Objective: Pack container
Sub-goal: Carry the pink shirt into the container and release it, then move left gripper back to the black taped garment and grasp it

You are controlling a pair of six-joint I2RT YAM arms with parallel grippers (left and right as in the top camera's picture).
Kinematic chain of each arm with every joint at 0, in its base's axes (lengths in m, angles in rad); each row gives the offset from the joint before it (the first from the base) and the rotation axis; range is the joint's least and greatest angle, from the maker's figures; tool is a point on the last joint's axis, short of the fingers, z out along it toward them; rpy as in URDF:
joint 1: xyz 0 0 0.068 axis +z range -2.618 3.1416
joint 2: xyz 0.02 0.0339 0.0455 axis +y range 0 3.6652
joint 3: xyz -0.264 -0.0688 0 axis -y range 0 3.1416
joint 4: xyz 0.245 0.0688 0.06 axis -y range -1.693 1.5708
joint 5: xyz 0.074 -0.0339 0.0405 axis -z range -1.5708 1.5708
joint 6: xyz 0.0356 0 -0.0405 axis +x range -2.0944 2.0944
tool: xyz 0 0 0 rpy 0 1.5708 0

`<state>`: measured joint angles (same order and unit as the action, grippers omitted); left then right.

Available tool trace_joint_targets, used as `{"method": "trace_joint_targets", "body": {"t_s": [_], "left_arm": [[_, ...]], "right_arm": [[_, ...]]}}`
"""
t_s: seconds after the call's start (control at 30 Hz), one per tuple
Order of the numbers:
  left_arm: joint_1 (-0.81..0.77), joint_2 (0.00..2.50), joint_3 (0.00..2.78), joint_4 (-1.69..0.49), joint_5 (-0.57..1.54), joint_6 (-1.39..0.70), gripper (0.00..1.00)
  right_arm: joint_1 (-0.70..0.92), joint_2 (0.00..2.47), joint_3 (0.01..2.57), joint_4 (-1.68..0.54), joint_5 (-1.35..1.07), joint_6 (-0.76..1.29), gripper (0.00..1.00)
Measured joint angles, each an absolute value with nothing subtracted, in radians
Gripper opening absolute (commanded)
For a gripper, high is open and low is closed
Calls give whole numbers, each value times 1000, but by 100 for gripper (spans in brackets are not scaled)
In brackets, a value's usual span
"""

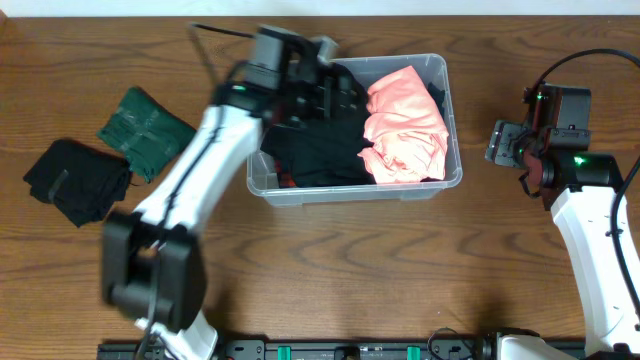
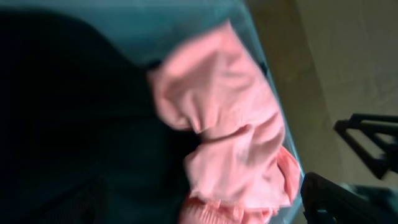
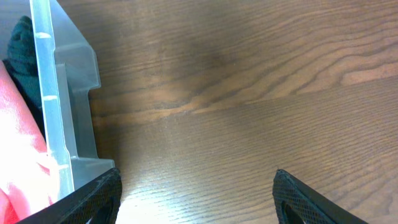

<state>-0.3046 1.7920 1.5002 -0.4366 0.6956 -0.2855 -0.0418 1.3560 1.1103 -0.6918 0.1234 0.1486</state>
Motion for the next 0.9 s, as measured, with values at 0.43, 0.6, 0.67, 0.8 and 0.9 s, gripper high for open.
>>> {"method": "trace_joint_targets", "body": {"t_s": [0.43, 0.6, 0.67, 0.8, 0.9], "left_arm": [[237, 1534, 1541, -826, 335, -174, 98], [458, 1637, 1528, -800, 297, -163, 98], [514, 1685, 1528, -786, 289, -155, 98], [608, 1774, 1525, -772, 284, -148, 98], [687, 1810, 1520, -766, 274, -149, 98]], "right_arm": [[-42, 1356, 1110, -692, 123, 148, 76], [-42, 1356, 1110, -692, 123, 148, 75], [-42, 1359, 1110, -692, 123, 148, 75], [-42, 1369, 1110, -697, 123, 148, 76], [-42, 1377, 1110, -698, 123, 148, 76]]}}
